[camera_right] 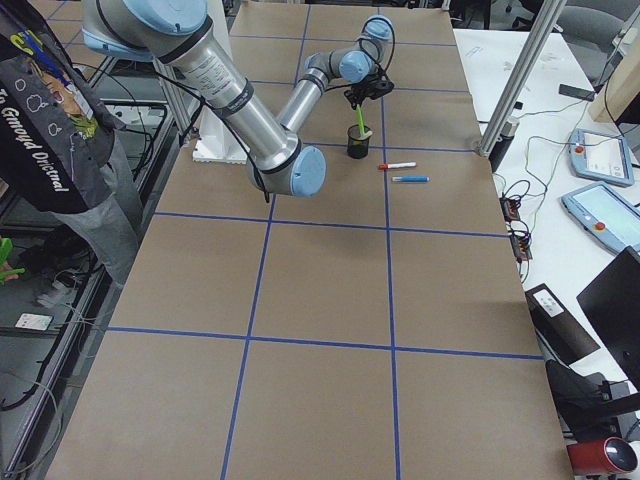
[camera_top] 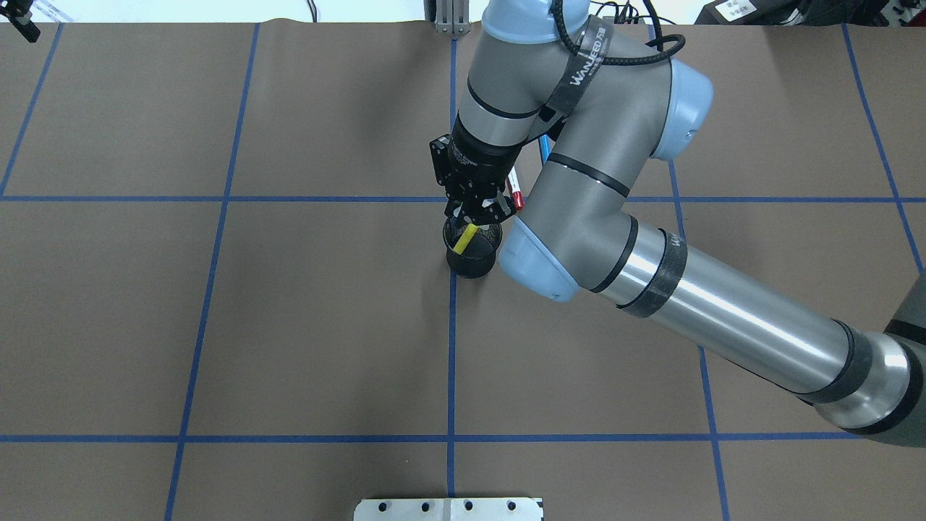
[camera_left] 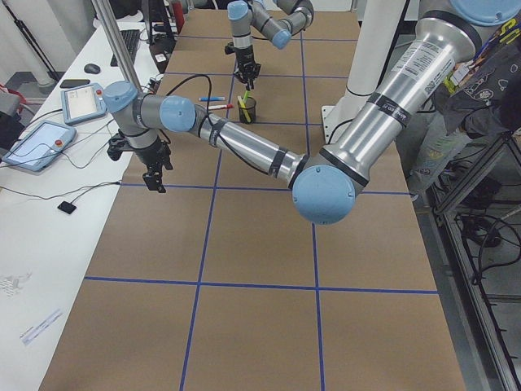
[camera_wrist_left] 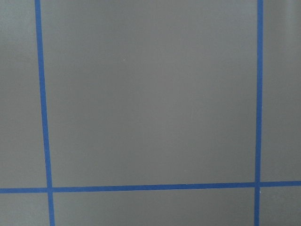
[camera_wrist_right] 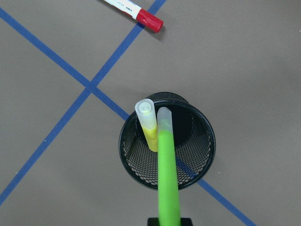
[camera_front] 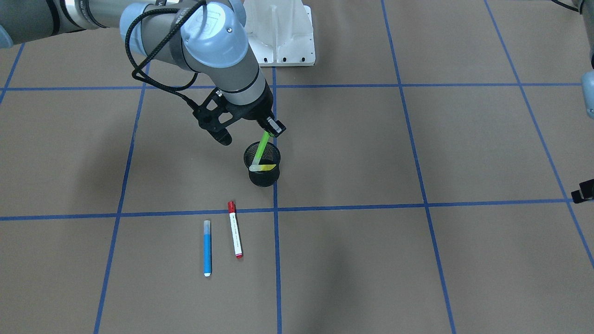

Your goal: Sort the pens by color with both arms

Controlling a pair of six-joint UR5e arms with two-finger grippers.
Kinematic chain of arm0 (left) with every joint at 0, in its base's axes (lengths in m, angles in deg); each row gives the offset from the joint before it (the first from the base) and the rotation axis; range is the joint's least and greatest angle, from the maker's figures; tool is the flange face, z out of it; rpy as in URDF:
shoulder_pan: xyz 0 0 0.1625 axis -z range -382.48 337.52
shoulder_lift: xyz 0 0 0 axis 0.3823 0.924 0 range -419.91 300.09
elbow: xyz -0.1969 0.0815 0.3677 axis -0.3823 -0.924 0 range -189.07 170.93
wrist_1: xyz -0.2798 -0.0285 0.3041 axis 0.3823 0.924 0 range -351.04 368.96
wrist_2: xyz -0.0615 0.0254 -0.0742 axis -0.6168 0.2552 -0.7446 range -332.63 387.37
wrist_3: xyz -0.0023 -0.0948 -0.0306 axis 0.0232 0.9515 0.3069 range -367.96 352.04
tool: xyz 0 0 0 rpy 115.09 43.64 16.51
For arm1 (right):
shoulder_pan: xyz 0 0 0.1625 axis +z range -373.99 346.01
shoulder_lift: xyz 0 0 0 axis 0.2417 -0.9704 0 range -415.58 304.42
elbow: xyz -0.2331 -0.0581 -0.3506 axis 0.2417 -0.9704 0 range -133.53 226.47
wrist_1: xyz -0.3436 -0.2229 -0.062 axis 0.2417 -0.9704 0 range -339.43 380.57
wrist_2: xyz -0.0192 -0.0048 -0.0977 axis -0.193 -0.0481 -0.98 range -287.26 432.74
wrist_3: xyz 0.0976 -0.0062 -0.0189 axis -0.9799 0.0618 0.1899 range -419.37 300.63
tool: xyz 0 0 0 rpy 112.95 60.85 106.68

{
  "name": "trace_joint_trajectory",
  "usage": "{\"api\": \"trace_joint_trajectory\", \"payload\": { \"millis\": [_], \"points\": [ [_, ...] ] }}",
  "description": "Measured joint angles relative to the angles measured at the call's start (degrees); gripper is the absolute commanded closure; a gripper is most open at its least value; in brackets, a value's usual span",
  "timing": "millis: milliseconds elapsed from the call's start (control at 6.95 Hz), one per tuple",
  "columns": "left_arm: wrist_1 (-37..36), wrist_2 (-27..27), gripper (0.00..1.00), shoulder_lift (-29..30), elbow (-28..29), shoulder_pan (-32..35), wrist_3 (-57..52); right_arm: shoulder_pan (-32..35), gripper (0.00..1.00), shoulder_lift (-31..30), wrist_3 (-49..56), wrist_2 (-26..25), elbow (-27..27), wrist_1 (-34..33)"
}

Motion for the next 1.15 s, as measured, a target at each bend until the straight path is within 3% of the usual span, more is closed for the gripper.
{"api": "trace_joint_trajectory", "payload": {
  "millis": [288, 432, 720, 863, 1151],
  "points": [
    [-0.84, 0.05, 0.05, 0.54, -0.12, 0.11, 0.02, 2.13, 0.83, 0.08, 0.27, 1.75, 4.62, -1.59],
    [-0.88, 0.06, 0.05, 0.6, -0.13, 0.13, 0.02, 2.84, 0.83, 0.03, 3.16, -0.05, 6.15, -1.53],
    [-0.84, 0.02, 0.05, 0.71, 0.07, 0.0, 0.72, 3.53, 0.83, -0.48, 19.17, -9.72, 7.23, 0.38],
    [-0.82, 0.0, 0.05, 0.73, 0.14, -0.13, 1.3, 3.81, 0.83, -1.43, 27.1, -15.38, 6.57, 5.08],
    [-0.84, 0.05, 0.05, 0.63, 0.15, -0.18, 1.78, 3.87, 0.83, -3.79, 34.16, -20.64, -1.43, 24.17]
  ]
}}
